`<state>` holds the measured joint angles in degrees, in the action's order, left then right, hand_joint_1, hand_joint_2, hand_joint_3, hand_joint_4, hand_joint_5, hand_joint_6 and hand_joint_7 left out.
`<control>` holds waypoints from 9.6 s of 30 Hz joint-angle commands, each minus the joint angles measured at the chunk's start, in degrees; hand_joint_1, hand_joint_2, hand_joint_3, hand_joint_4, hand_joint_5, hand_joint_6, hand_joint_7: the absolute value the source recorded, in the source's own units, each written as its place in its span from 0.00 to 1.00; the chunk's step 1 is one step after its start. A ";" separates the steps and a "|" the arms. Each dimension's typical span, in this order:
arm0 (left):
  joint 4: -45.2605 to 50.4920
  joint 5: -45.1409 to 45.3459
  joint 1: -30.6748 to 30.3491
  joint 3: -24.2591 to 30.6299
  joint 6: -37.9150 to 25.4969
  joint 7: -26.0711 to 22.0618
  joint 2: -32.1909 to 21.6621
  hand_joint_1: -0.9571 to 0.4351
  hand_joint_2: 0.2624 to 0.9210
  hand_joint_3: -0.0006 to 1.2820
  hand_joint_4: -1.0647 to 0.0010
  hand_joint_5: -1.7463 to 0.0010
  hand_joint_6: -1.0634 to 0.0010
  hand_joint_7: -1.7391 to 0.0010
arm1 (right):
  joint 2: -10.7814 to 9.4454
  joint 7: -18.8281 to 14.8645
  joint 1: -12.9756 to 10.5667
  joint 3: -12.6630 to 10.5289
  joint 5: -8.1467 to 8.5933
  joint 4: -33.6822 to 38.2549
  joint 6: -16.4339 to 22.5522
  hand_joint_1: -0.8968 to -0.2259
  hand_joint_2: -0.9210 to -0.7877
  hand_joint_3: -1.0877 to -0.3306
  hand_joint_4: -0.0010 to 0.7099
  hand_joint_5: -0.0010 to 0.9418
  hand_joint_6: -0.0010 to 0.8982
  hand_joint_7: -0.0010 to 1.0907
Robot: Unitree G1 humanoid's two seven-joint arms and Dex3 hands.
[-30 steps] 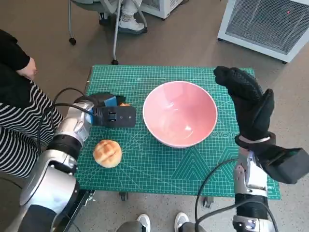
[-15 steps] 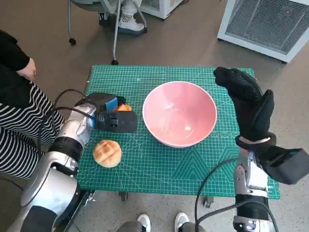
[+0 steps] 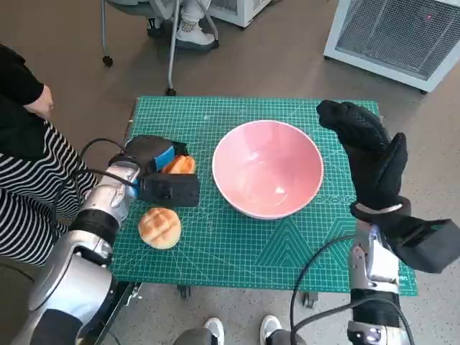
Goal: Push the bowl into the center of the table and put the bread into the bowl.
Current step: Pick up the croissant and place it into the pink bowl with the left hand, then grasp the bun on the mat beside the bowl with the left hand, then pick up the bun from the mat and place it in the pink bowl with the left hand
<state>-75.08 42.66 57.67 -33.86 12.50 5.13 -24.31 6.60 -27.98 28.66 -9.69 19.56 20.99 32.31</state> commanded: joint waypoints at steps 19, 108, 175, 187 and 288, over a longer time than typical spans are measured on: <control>5.37 -5.34 1.55 6.74 4.89 -1.97 -3.58 0.69 1.00 0.07 0.39 0.30 0.41 0.35 | 0.79 -1.14 -1.52 0.01 0.99 -0.10 -1.74 0.19 0.00 0.35 0.19 0.00 0.08 0.43; 23.87 -10.30 3.04 8.24 12.96 -21.86 9.54 0.51 0.80 0.00 0.84 1.00 0.76 0.95 | 0.95 0.45 -4.03 -2.25 1.06 -3.50 -1.66 0.17 0.00 0.34 0.17 0.00 0.05 0.42; 81.13 -31.81 -44.81 36.56 4.11 -45.66 -27.57 0.53 0.71 0.00 0.86 0.99 0.71 0.98 | 2.16 -2.45 -3.88 -1.65 3.71 -2.99 -2.72 0.19 0.00 0.33 0.15 0.00 0.05 0.42; 78.54 -28.65 -44.45 31.11 0.35 -46.98 -25.61 0.52 0.70 0.00 0.85 1.00 0.70 0.98 | 2.55 -2.73 -3.98 -1.79 3.86 -3.62 -3.52 0.19 0.00 0.33 0.15 0.00 0.05 0.43; 67.15 -25.83 -25.87 28.71 15.64 -27.29 -15.71 0.69 1.00 0.05 0.34 0.30 0.42 0.36 | 2.41 -1.83 -3.03 -2.02 2.91 -2.04 -2.74 0.22 0.00 0.28 0.14 0.00 0.04 0.43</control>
<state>-9.59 18.85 27.45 -6.46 28.45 -23.08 -41.72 8.82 -30.08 25.84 -11.45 22.41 18.10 30.29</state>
